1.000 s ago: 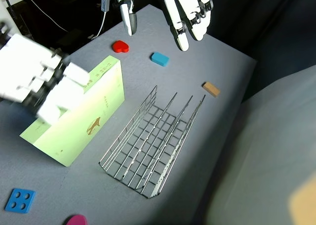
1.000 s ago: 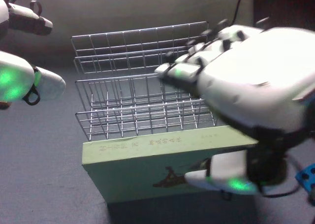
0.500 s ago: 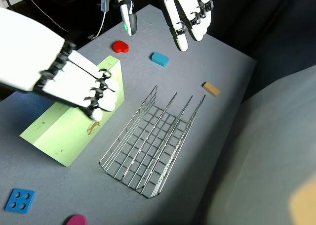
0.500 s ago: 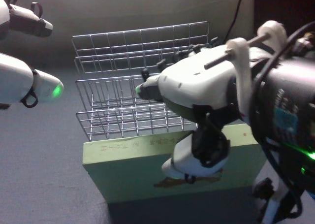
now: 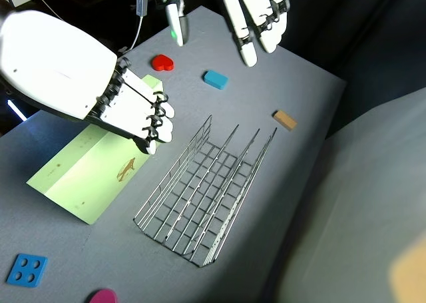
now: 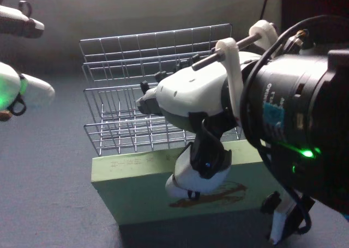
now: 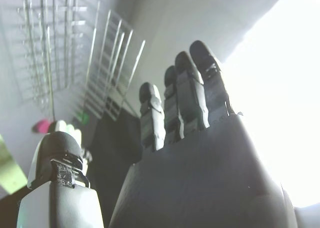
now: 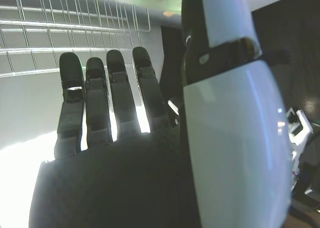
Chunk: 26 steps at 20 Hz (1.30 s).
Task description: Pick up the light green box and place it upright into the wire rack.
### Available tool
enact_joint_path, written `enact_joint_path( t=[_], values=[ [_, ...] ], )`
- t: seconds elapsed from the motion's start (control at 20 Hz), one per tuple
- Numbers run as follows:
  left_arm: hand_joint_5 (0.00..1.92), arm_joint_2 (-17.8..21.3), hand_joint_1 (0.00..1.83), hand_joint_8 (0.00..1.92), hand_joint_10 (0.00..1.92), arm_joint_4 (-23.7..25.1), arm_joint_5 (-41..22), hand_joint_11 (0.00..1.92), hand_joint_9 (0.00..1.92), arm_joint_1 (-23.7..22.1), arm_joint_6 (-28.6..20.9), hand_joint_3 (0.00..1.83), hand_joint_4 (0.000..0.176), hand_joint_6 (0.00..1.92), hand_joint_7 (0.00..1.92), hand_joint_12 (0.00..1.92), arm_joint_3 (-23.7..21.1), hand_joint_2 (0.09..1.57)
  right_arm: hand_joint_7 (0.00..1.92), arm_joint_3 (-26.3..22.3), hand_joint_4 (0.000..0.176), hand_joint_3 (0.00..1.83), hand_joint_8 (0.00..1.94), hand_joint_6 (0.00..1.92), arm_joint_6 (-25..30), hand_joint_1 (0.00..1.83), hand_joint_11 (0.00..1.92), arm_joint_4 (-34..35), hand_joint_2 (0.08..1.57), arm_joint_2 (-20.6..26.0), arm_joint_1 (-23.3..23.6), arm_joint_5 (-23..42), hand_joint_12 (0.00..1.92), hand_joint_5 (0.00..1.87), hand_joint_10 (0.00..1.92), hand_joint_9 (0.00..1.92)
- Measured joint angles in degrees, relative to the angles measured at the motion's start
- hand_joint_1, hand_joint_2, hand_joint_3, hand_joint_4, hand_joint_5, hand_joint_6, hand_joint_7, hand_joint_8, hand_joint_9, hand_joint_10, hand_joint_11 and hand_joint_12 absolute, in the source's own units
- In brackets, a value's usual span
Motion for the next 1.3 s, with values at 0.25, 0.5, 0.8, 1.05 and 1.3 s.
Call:
enact_joint_path(
  t=[0.25,0.5,0.8,1.05,1.3],
  values=[
    [0.18,0.1,0.26,0.00,0.00,-0.1,-0.7,0.00,0.17,0.0,0.8,0.01,0.130,0.00,0.13,0.54,0.9,1.14,0.13,0.5,0.037,0.00,0.00,0.00,-0.3,0.87,0.00,0.3,0.99,-0.7,-1.5,0.1,0.71,0.14,0.00,0.10],
    [0.18,0.8,0.25,0.00,0.00,-0.2,-0.9,0.00,0.16,0.0,1.0,0.00,0.134,0.00,0.12,0.55,0.9,1.15,0.13,3.0,0.037,0.00,0.00,0.00,-0.5,0.87,0.00,-0.2,0.99,-1.9,-2.5,0.2,0.73,0.14,0.00,0.10],
    [0.19,0.8,0.25,0.00,0.00,-1.0,-0.9,0.00,0.17,-0.1,1.7,0.00,0.132,0.00,0.13,0.58,1.1,1.15,0.25,4.3,0.035,0.00,0.01,0.01,-2.3,0.88,0.00,1.9,1.00,-3.0,-3.3,0.6,0.94,0.20,0.02,0.23],
    [0.19,0.8,0.25,0.00,0.00,-1.0,-0.9,0.00,0.17,-0.1,1.7,0.00,0.132,0.00,0.13,0.60,1.1,1.15,0.31,4.5,0.006,0.00,0.01,0.01,-2.4,0.91,0.00,1.7,1.00,-3.3,-4.6,1.0,1.04,0.27,0.02,0.27],
    [0.20,0.8,0.25,0.01,0.01,-0.9,-0.8,0.00,0.20,-0.1,1.7,0.00,0.132,0.00,0.15,0.68,1.1,1.15,0.55,4.5,0.000,0.00,0.01,0.01,-2.8,0.97,0.11,1.3,1.06,-3.3,-4.7,1.0,1.27,0.43,0.04,0.51]
  ],
)
